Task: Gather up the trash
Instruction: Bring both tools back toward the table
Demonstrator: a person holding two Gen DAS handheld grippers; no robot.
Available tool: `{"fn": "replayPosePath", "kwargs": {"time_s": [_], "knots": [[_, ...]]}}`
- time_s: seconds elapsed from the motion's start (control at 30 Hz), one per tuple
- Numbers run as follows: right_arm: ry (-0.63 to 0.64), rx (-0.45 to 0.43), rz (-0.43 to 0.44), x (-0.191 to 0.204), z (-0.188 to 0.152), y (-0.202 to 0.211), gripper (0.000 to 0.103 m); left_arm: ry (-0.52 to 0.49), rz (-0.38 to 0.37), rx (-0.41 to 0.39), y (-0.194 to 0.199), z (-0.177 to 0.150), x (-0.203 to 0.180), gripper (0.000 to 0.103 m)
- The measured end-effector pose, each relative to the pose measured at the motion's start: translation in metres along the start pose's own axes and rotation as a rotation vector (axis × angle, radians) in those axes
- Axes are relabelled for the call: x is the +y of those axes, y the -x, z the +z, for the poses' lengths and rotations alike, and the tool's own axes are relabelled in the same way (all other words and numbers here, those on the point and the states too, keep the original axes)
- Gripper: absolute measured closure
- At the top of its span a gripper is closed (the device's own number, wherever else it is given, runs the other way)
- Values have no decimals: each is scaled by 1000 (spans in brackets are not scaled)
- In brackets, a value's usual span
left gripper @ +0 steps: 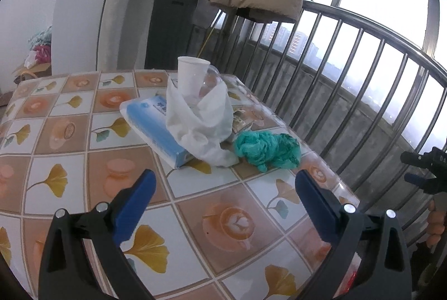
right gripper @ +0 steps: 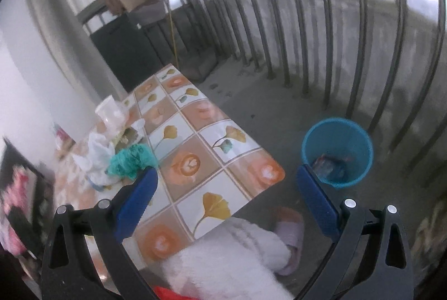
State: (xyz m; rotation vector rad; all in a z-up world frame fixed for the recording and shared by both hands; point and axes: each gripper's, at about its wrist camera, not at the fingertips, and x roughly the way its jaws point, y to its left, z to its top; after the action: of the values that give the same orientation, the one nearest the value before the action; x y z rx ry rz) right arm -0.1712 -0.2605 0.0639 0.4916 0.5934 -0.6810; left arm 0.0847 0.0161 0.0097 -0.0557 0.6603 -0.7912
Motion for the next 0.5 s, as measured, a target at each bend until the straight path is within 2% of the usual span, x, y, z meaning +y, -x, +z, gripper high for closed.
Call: {"fn": "replayPosePath", "kwargs": {"time_s": [0.2,0.5], "knots": [[-126,68,36,-14,3,-16,8,15,12,3,1,1,7,5],[-46,55,55,13,4,-9,8,41,38,-31,15,5,20,5]]}}
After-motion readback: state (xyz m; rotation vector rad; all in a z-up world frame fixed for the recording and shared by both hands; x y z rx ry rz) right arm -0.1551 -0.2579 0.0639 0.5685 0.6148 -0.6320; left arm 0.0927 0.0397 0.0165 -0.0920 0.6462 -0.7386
